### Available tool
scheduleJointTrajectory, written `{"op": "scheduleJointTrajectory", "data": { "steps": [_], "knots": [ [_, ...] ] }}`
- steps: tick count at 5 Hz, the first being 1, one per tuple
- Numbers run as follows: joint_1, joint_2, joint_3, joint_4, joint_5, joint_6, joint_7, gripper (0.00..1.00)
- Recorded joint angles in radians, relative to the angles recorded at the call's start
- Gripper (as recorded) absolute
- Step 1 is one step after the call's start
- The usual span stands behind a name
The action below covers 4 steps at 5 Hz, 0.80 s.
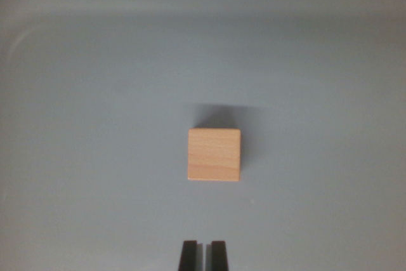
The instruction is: Push wooden cube
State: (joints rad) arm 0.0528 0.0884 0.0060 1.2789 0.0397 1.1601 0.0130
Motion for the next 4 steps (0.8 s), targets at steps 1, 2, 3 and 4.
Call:
{"op": "scheduleJointTrajectory", "data": {
  "steps": [1, 2, 3, 4],
  "knots": [
    [0.0000, 0.000, 0.000, 0.000, 0.0000, 0.000, 0.000, 0.00],
    [0.0011, 0.015, 0.001, -0.037, -0.0012, -0.047, 0.008, 0.00],
    [0.0011, 0.015, 0.001, -0.037, -0.0012, -0.047, 0.008, 0.00],
    [0.0023, 0.030, 0.002, -0.073, -0.0024, -0.094, 0.016, 0.00]
  ]
}}
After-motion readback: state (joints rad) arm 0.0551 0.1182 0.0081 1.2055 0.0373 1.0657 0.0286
